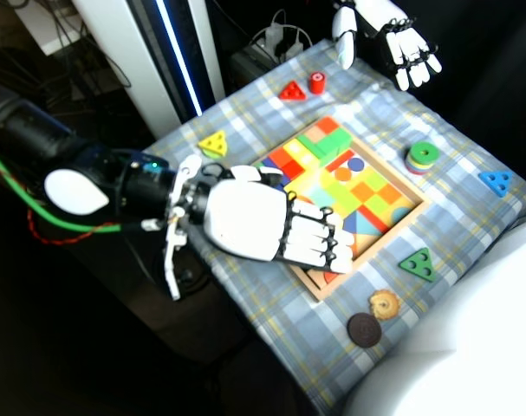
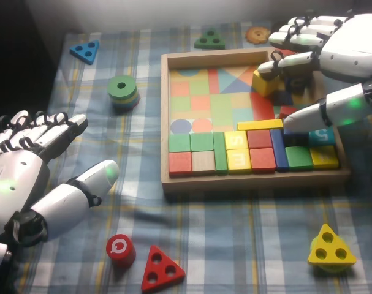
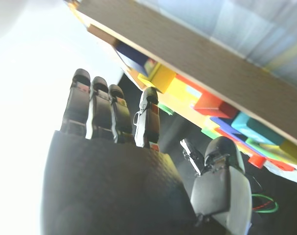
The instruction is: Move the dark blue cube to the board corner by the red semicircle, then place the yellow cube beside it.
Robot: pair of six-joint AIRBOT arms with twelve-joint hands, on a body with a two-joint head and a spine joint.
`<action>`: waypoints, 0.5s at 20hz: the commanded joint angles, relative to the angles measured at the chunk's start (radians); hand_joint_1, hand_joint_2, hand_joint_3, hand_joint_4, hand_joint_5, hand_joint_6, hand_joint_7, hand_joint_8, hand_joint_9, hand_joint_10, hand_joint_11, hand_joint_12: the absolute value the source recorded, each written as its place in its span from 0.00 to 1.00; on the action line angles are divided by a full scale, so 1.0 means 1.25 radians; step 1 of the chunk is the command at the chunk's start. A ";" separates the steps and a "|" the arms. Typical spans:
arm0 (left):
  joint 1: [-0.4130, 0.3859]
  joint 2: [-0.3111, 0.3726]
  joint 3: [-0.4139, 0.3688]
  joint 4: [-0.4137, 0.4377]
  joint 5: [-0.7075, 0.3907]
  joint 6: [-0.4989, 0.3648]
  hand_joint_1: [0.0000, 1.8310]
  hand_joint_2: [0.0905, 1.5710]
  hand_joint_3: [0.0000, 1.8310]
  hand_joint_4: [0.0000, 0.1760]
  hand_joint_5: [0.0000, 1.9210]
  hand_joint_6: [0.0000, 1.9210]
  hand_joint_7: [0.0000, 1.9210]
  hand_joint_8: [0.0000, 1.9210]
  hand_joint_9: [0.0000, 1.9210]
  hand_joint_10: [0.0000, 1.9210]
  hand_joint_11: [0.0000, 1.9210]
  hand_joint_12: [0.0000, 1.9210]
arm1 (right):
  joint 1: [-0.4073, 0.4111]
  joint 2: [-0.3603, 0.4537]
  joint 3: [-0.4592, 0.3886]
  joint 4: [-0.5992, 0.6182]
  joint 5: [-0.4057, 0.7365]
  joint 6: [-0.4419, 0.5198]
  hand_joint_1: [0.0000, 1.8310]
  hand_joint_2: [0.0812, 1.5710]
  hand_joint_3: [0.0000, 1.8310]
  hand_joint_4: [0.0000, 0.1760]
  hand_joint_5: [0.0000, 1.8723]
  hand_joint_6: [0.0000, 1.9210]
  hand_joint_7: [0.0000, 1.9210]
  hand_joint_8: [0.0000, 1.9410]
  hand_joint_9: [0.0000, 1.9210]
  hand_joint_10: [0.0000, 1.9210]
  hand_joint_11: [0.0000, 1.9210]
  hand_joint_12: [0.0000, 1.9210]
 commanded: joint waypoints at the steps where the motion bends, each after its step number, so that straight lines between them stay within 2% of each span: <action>1: -0.007 -0.003 0.003 0.039 -0.087 -0.004 0.00 0.70 0.00 0.40 0.18 0.00 0.12 0.00 0.09 0.00 0.00 0.00 | 0.009 0.002 0.006 0.022 0.048 -0.005 0.00 0.58 0.00 1.00 0.15 0.00 0.00 0.00 0.00 0.00 0.00 0.00; 2: -0.007 -0.003 0.003 0.039 -0.087 -0.004 0.00 0.70 0.00 0.41 0.18 0.00 0.12 0.00 0.09 0.00 0.00 0.00 | 0.009 0.004 0.006 0.026 0.047 -0.005 0.00 0.59 0.00 1.00 0.15 0.00 0.00 0.00 0.00 0.00 0.00 0.00; 4: -0.007 -0.002 0.004 0.039 -0.087 -0.004 0.00 0.69 0.00 0.52 0.16 0.00 0.12 0.00 0.08 0.00 0.00 0.00 | 0.009 0.011 0.004 0.026 0.039 -0.005 0.00 0.60 0.01 1.00 0.16 0.00 0.00 0.00 0.00 0.00 0.00 0.00; 6: -0.007 0.000 0.007 0.039 -0.086 -0.004 0.00 0.70 0.00 0.56 0.16 0.00 0.11 0.00 0.08 0.00 0.00 0.00 | 0.009 0.022 -0.004 0.026 0.035 -0.005 0.00 0.61 0.01 1.00 0.16 0.00 0.00 0.00 0.00 0.00 0.00 0.00; 7: -0.007 0.001 0.007 0.039 -0.087 -0.004 0.00 0.70 0.00 0.49 0.17 0.00 0.11 0.00 0.08 0.00 0.00 0.00 | 0.009 0.029 -0.007 0.026 0.031 -0.005 0.00 0.61 0.01 1.00 0.16 0.00 0.00 0.00 0.00 0.00 0.00 0.00; 10: -0.007 0.002 0.006 0.039 -0.090 -0.004 0.00 0.70 0.00 0.54 0.16 0.00 0.11 0.00 0.09 0.00 0.00 0.00 | 0.009 0.042 -0.012 0.026 0.021 -0.005 0.00 0.62 0.01 1.00 0.15 0.00 0.00 0.00 0.00 0.00 0.00 0.00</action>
